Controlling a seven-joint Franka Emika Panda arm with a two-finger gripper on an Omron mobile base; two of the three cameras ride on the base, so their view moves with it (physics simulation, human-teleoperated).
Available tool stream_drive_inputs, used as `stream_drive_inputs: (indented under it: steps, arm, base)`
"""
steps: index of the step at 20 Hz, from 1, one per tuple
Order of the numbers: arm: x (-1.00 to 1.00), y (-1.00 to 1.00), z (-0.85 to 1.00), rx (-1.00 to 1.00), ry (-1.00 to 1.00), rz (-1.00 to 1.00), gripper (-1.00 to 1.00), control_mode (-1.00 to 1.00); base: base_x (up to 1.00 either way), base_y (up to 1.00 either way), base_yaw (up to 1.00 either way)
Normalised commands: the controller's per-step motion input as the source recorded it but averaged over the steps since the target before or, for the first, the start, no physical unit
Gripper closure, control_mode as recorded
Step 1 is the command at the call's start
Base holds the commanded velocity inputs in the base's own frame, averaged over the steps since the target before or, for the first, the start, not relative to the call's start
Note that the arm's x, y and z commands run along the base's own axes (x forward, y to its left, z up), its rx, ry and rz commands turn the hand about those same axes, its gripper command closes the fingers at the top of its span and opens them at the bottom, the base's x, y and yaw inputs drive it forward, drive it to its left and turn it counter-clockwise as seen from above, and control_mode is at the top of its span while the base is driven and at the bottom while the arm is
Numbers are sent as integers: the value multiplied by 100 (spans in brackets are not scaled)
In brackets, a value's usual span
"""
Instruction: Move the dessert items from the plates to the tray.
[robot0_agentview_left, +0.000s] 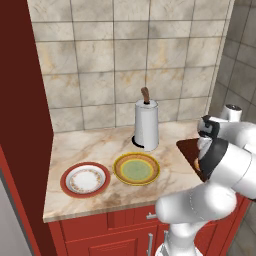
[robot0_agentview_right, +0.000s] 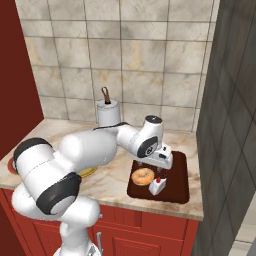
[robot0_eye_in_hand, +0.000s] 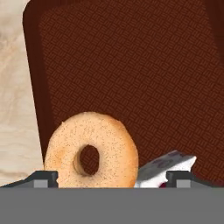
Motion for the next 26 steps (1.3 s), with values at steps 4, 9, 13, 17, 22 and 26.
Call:
stream_drive_inputs:
  steps: [4,9,13,17,22,26]
  arm:
    - [-31,14,67,0,0,0,-100,-100]
    - [-78,21,73,0,0,0,-100,-100]
    - [-87,32,75,0,-5,0,-100,-100]
    - [-73,53,63,0,0,0,-100,-100]
    - [-70,62,45,-2,0,0,-100,-100]
    - [-74,62,19,-6,-1,0,-100,-100]
  base:
    - [0,0,0]
    - [0,0,0]
    - [0,0,0]
    - [0,0,0]
    - [0,0,0]
    - [0,0,0]
